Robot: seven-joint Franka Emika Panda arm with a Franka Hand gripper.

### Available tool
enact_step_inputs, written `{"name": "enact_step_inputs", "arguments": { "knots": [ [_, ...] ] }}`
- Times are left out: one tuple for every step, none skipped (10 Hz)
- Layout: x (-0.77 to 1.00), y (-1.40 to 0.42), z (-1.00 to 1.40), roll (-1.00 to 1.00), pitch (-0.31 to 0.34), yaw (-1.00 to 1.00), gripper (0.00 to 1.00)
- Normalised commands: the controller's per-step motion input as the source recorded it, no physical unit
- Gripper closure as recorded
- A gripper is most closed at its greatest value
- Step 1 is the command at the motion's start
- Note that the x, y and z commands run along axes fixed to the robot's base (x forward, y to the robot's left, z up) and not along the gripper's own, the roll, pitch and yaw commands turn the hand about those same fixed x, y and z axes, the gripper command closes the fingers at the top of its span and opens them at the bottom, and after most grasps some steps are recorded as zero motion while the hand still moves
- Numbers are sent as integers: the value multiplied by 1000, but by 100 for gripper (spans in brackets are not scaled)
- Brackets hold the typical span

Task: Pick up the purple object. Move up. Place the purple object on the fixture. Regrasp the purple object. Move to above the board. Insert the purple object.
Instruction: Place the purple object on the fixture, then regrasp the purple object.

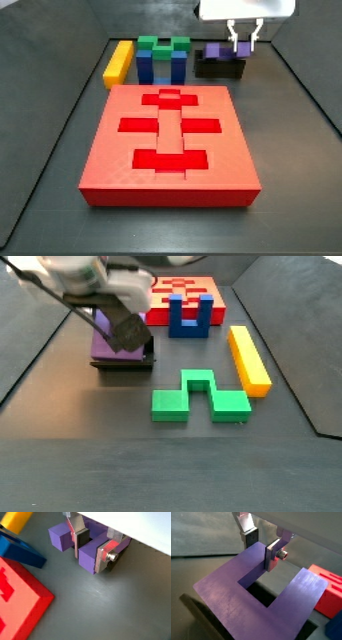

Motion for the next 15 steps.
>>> {"name": "enact_step_inputs", "arguments": {
  "knots": [
    [0, 0, -71, -11, 0, 0, 100],
    [-54, 0, -186, 0, -26, 63, 100],
    [0, 0, 0, 0, 0, 0, 0],
    [0, 0, 66, 157, 0, 46, 0],
    [0, 0, 346, 237, -6, 157, 0],
    [-51, 0, 874, 134, -414, 251, 0],
    [0, -131, 997, 271, -591, 234, 0],
    [-49, -294, 840, 703, -534, 154, 0],
    [-140, -409, 271, 1000, -429, 29, 0],
    [-6, -314, 117, 1000, -440, 29, 0],
    [0, -194, 120, 1000, -543, 317, 0],
    [51, -83, 77, 1000, -486, 494, 0],
    [134, -103, 114, 1000, -457, 423, 0],
    [503, -174, 180, 1000, -320, 137, 0],
    [514, -211, 46, 1000, 0, 0, 0]
  ]
}}
